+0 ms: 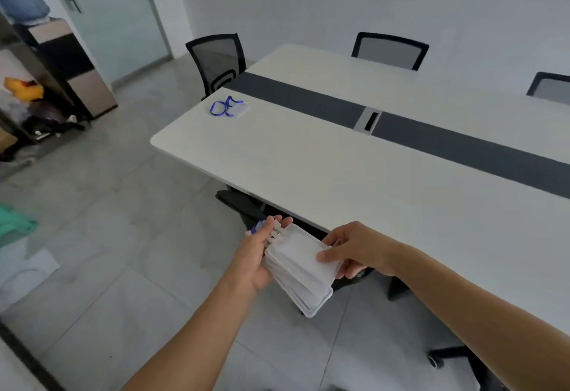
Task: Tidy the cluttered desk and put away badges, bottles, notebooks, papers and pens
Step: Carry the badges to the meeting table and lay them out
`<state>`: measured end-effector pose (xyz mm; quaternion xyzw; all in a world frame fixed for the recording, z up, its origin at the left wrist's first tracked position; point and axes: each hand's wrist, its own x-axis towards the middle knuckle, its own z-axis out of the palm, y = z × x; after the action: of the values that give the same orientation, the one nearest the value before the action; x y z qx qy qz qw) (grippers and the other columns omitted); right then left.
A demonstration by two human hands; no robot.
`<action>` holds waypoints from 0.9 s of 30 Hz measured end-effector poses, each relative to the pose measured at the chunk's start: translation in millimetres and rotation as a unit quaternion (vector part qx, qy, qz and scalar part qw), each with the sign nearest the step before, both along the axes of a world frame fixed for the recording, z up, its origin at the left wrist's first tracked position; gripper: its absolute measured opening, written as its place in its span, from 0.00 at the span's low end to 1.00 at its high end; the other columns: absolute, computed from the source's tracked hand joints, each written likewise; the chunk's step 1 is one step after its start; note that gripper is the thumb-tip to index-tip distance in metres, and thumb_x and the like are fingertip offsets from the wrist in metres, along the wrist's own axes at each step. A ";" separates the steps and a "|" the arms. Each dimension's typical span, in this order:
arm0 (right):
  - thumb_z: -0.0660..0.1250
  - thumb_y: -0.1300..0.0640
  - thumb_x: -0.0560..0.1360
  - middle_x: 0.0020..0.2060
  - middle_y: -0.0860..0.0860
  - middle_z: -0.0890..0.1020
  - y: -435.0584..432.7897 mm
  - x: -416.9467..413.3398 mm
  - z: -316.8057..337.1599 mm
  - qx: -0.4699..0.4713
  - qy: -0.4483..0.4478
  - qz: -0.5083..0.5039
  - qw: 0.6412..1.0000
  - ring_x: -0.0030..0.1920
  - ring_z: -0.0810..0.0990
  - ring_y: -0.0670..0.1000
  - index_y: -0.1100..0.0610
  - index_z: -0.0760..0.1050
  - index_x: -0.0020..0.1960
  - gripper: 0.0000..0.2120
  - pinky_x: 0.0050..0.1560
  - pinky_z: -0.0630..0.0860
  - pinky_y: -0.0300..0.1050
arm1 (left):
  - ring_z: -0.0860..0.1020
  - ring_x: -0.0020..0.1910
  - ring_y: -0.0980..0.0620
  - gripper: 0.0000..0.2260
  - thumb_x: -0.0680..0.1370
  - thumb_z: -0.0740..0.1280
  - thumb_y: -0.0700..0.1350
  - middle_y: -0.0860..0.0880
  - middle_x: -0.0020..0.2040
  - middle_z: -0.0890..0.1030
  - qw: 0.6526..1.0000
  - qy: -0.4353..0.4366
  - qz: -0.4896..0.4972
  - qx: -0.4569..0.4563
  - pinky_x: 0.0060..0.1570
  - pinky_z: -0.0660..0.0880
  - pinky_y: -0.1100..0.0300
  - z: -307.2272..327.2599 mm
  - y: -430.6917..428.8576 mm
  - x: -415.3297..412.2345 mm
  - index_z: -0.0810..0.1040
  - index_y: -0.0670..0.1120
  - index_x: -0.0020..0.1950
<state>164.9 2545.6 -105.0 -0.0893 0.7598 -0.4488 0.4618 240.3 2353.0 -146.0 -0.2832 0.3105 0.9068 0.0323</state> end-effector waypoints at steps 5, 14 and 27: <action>0.73 0.47 0.74 0.46 0.47 0.86 46.4 6.2 -4.2 0.026 -0.005 0.062 0.998 0.34 0.81 0.48 0.53 0.82 0.52 0.12 0.30 0.64 0.39 | 0.83 0.46 0.49 0.05 0.80 0.63 0.45 0.47 0.48 0.85 1.000 -0.007 0.020 -0.016 0.48 0.77 0.52 8.0 35.2 9.7 0.77 0.45 0.51; 0.74 0.55 0.73 0.37 0.48 0.82 118.5 28.8 -0.3 -0.009 -0.051 0.223 0.973 0.33 0.78 0.45 0.55 0.80 0.47 0.05 0.28 0.67 0.34 | 0.82 0.35 0.51 0.08 0.81 0.62 0.47 0.49 0.36 0.83 0.998 -0.019 0.059 -0.027 0.39 0.79 0.55 18.7 127.3 63.8 0.77 0.46 0.46; 0.71 0.58 0.75 0.29 0.45 0.80 46.8 95.5 14.3 -0.060 -0.042 0.318 0.945 0.29 0.76 0.43 0.51 0.81 0.38 0.08 0.28 0.64 0.35 | 0.81 0.32 0.53 0.11 0.82 0.59 0.45 0.49 0.32 0.81 0.973 0.020 0.213 -0.081 0.34 0.80 0.62 38.9 79.0 166.9 0.74 0.46 0.41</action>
<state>260.3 2592.4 -90.7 -0.3345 0.6435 -0.3266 0.6060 407.3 2432.0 -107.0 -0.3265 0.3160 0.8701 -0.1911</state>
